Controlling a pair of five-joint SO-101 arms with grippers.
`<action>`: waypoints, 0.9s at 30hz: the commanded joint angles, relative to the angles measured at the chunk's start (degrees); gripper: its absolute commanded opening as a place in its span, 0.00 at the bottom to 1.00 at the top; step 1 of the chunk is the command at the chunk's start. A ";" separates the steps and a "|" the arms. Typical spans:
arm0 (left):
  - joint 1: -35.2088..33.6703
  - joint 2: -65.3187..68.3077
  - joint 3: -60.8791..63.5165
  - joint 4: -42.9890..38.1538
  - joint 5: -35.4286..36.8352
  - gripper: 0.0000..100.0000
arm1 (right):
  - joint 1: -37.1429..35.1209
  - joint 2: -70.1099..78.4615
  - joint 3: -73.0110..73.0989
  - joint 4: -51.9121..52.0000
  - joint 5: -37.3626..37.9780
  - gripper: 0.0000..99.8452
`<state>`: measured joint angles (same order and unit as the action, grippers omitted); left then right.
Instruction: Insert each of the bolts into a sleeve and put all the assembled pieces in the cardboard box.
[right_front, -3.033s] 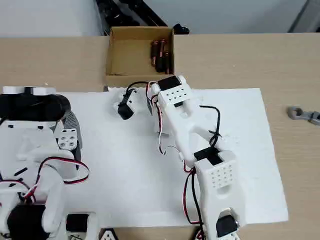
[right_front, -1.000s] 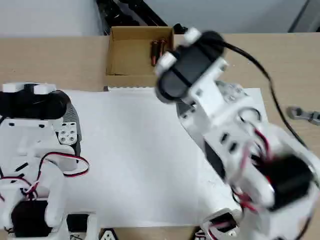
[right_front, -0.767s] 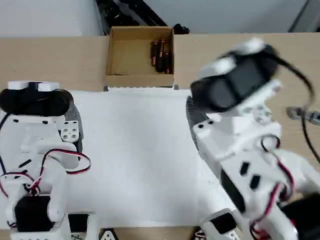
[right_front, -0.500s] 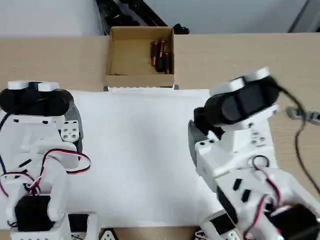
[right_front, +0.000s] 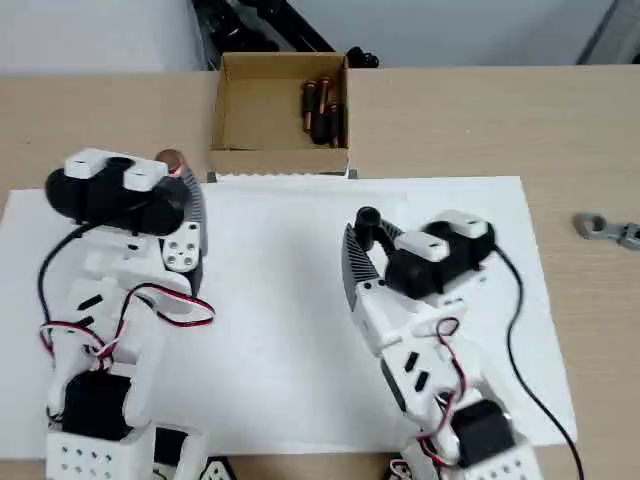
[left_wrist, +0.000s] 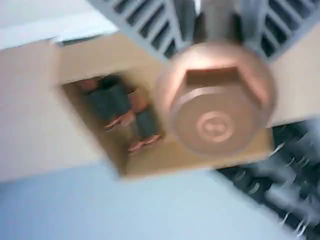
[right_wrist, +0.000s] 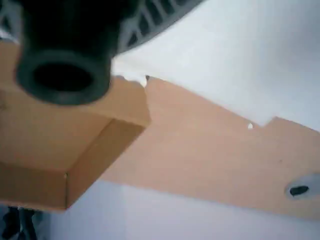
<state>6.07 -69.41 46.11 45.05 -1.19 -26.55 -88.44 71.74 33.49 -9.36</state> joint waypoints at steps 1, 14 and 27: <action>3.16 0.18 -0.66 -4.22 -0.18 0.01 | -2.33 1.10 1.32 -6.11 -0.53 0.00; 14.33 17.67 -14.37 -6.51 8.18 0.01 | -8.48 17.89 0.35 -23.16 6.42 0.00; 22.86 20.40 -23.43 4.48 8.44 0.01 | -8.48 18.42 -0.70 -21.58 6.24 0.00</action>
<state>28.13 -49.10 25.71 49.54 6.81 -34.90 -70.07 73.49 12.31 -3.65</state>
